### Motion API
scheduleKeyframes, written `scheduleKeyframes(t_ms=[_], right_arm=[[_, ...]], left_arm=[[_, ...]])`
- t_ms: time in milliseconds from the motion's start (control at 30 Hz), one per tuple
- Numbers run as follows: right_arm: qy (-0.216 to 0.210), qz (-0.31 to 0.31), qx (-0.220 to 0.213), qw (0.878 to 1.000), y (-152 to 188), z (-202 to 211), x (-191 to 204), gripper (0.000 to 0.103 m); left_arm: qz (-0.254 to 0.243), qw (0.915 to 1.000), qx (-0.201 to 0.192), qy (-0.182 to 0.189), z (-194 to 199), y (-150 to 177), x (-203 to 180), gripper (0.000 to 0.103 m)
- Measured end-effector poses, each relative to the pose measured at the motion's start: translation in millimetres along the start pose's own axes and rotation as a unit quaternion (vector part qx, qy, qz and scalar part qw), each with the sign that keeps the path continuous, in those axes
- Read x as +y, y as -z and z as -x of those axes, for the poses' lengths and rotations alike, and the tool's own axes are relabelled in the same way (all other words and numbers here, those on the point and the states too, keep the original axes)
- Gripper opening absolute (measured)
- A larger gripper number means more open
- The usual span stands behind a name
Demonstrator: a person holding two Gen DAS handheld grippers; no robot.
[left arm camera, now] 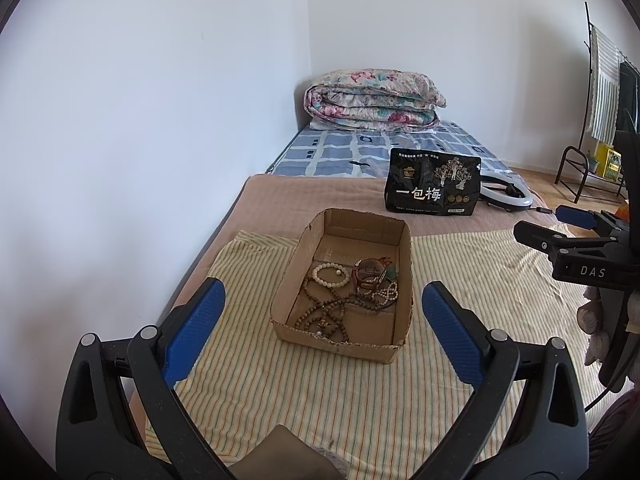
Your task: Organize jewelry
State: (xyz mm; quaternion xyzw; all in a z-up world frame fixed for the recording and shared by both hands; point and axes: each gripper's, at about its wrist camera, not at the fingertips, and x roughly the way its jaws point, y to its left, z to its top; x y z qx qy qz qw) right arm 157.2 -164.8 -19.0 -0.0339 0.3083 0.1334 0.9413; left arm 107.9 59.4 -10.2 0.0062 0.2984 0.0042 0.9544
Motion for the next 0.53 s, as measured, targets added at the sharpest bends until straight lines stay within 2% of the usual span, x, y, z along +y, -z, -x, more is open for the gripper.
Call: scheduleKeyframes(t_ms=[533], right_arm=[[0.001,-0.001,0.0,1.0,-0.2,-0.4,1.0,0.103]], left_arm=[[-0.012,0.9997,-0.014,-0.016,-1.3,0.8,11.2,0.101]])
